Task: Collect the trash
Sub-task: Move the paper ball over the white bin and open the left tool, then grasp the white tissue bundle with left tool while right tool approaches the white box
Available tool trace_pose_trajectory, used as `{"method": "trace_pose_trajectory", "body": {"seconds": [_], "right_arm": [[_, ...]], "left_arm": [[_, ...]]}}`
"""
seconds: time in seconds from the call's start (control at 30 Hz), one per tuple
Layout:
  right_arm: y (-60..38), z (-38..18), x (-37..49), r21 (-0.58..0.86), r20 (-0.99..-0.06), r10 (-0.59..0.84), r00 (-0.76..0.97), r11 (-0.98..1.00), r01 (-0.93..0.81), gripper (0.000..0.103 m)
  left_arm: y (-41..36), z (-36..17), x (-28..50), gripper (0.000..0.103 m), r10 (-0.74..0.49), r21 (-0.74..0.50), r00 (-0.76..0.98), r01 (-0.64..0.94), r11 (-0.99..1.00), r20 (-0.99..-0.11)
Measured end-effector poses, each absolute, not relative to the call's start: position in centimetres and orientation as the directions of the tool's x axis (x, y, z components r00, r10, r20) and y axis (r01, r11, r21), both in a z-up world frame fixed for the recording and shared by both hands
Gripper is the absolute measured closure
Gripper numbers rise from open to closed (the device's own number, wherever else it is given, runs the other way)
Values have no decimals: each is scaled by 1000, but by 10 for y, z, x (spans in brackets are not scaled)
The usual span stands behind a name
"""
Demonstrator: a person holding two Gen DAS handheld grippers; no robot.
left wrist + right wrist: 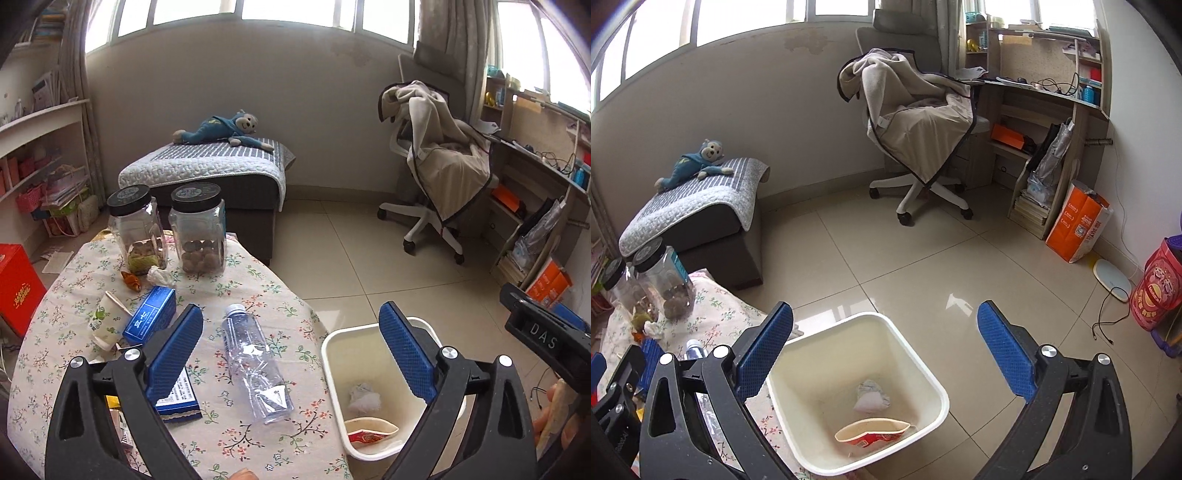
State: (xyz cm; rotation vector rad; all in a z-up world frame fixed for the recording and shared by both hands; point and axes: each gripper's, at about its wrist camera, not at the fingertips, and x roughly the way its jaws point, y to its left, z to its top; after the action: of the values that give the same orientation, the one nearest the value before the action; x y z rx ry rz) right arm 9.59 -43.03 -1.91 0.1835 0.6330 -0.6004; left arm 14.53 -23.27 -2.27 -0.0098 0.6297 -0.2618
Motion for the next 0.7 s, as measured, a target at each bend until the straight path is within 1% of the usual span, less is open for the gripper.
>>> {"method": "trace_pose_trajectory", "body": {"seconds": [0.2,0.5,0.63,0.7], "right_arm": [[-377,-24,109,-94,-591,-438,677,871,481,7],[-308,-20,116,-96,-569,-343,747,930,354,7],[-280,-20,122,-110,-562,-302,770,950,293,7],[-270,-21,125,-111,-564,-281,776,958,265,7]], "left_arm": [[-190,-27,143,10,-184,-99,787,156,983,-589],[-128,-39,141,10,-78,-79,792,38,996,-606],[-97,-43,145,10,-22,-43,781,-6,999,-624],[-78,-48,150,8,14,-12,763,-29,1000,-646]]}}
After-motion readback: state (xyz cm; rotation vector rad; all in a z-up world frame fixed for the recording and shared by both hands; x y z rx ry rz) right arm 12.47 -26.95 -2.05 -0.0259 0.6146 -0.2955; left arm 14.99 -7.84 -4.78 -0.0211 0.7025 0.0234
